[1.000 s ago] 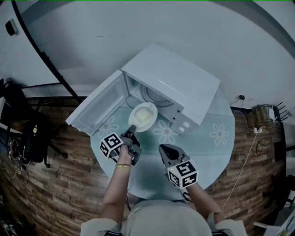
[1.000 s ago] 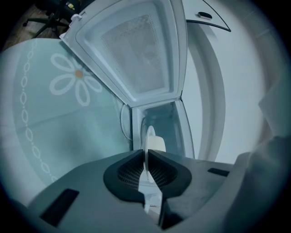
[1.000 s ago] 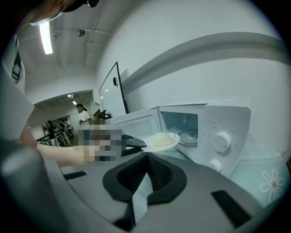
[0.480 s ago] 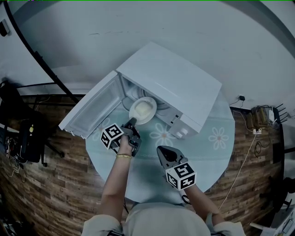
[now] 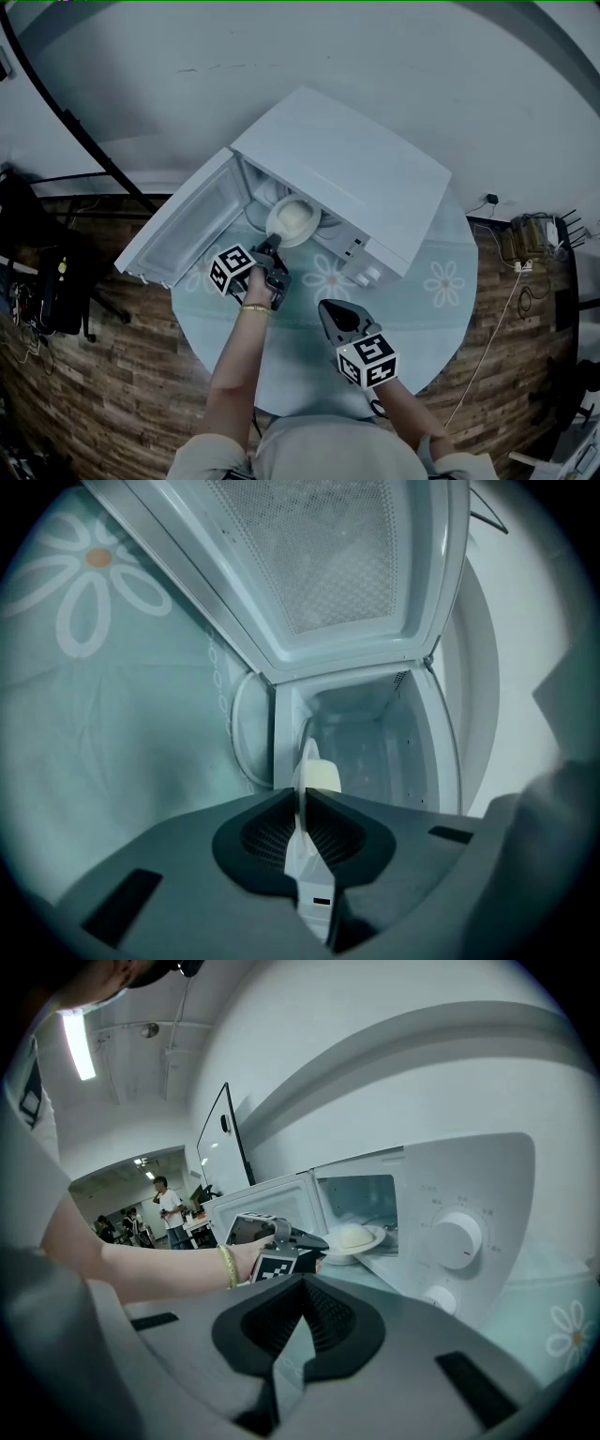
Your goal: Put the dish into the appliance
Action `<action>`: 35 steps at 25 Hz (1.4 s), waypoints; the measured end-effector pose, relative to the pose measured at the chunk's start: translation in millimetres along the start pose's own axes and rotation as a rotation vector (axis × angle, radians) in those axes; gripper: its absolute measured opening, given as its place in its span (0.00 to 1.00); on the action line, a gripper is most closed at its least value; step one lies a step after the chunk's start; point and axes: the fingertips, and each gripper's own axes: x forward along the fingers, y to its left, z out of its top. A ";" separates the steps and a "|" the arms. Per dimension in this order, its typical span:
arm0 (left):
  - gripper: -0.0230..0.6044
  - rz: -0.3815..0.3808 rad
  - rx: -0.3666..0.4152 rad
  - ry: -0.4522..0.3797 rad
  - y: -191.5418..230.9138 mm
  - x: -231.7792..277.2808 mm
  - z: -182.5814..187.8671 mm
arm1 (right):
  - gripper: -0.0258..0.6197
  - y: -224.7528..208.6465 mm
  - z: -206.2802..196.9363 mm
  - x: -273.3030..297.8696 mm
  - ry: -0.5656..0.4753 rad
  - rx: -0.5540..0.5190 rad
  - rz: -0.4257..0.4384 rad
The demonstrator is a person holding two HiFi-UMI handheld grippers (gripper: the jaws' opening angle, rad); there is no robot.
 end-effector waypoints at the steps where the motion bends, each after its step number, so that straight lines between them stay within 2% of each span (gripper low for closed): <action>1: 0.10 -0.002 -0.001 0.002 -0.5 3.7 0.0 | 0.05 -0.2 0.0 0.6 0.000 0.001 0.000; 21: 0.10 0.006 0.046 0.020 -16.0 69.3 4.5 | 0.05 -16.9 -5.2 8.2 0.012 0.037 -0.020; 33: 0.10 0.002 0.127 0.046 -30.2 78.5 0.5 | 0.05 -18.9 -4.6 10.0 0.014 0.036 -0.016; 35: 0.14 0.001 0.144 0.052 -32.3 77.6 -0.8 | 0.05 -18.0 -3.9 9.9 0.011 0.035 -0.015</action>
